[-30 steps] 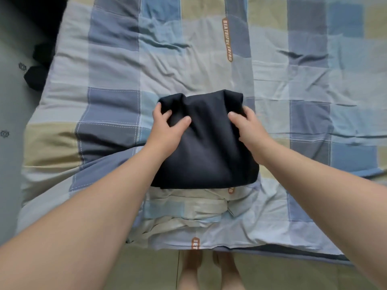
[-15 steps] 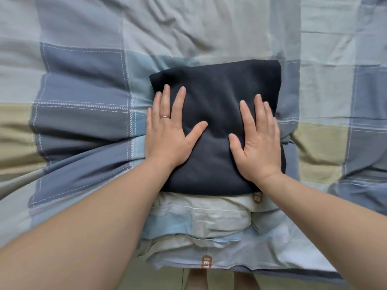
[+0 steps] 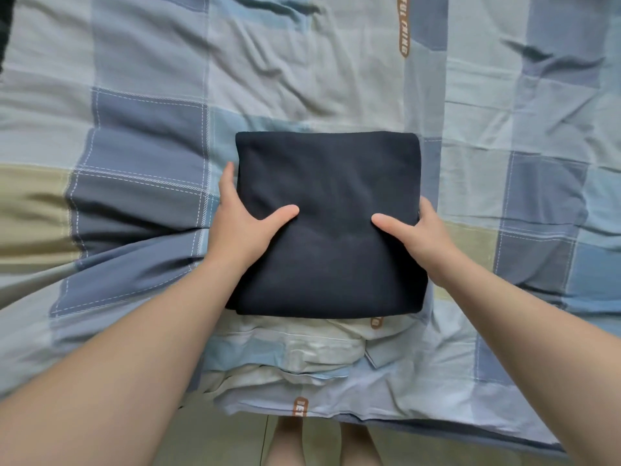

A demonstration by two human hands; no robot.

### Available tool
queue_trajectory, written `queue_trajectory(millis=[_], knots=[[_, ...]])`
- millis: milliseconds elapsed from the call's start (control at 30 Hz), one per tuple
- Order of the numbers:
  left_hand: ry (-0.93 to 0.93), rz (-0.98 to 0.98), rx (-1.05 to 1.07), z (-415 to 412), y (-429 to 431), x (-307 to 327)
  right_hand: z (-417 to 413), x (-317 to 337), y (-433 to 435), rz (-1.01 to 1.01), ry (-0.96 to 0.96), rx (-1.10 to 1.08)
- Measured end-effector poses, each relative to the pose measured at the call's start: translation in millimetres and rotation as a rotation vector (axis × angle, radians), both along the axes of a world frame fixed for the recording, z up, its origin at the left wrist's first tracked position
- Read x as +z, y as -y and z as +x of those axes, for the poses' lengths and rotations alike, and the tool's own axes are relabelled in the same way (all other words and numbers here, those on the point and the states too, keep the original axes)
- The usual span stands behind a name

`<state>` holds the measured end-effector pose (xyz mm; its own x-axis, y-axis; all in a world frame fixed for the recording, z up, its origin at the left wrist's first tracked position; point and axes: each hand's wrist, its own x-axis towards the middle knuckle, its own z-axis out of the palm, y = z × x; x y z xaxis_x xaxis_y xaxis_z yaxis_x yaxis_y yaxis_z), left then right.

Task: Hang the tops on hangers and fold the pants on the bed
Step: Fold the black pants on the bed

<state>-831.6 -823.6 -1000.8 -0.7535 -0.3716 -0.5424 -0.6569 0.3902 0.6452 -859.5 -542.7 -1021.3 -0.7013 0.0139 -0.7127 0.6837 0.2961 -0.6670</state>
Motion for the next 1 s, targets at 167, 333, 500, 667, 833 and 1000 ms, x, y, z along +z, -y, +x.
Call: queue_trajectory(millis=[167,333,500,667,833,1000], knots=[[0.188,0.206,0.067,0,12,14,-2,8,-6,-0.185,0.152,-0.005],[0.188,0.253,0.099,13,5,31,22,20,-13,-0.288,0.304,0.009],[0.255,0.275,0.11,60,-11,50,65,37,-24,-0.281,0.395,-0.044],[0.39,0.287,0.153,142,-33,72,123,68,-42,-0.208,0.489,0.005],[0.558,0.292,0.138,216,-55,93,186,102,-63,-0.128,0.591,0.026],[0.722,0.367,0.129,255,-66,127,243,145,-78,-0.013,0.665,-0.041]])
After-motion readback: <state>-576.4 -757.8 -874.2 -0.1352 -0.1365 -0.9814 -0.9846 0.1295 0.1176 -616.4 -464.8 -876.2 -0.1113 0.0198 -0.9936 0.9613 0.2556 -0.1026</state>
